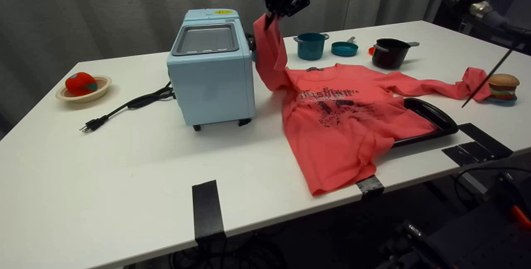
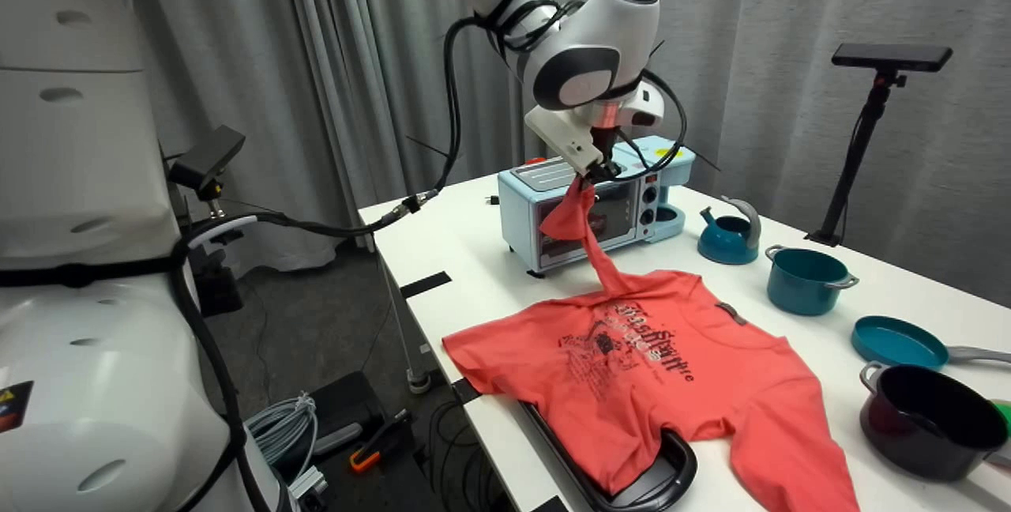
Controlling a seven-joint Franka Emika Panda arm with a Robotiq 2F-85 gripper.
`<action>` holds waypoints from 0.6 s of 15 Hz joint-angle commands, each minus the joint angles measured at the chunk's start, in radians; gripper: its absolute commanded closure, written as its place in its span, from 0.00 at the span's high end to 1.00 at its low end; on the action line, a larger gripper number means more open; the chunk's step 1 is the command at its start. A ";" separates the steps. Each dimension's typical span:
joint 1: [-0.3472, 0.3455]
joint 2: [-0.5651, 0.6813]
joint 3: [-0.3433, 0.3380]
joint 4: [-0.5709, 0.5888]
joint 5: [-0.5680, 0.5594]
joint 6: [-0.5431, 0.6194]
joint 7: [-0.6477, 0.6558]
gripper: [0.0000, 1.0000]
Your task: Unwrap the folded peach t-shirt on the table.
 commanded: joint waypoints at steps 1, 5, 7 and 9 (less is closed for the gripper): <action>0.009 -0.081 -0.029 -0.035 0.070 -0.158 -0.101 0.02; 0.029 -0.105 -0.062 -0.050 0.061 -0.295 -0.141 0.32; 0.038 -0.113 -0.073 -0.062 0.047 -0.331 -0.143 0.40; 0.043 -0.113 -0.084 -0.063 0.043 -0.355 -0.161 0.54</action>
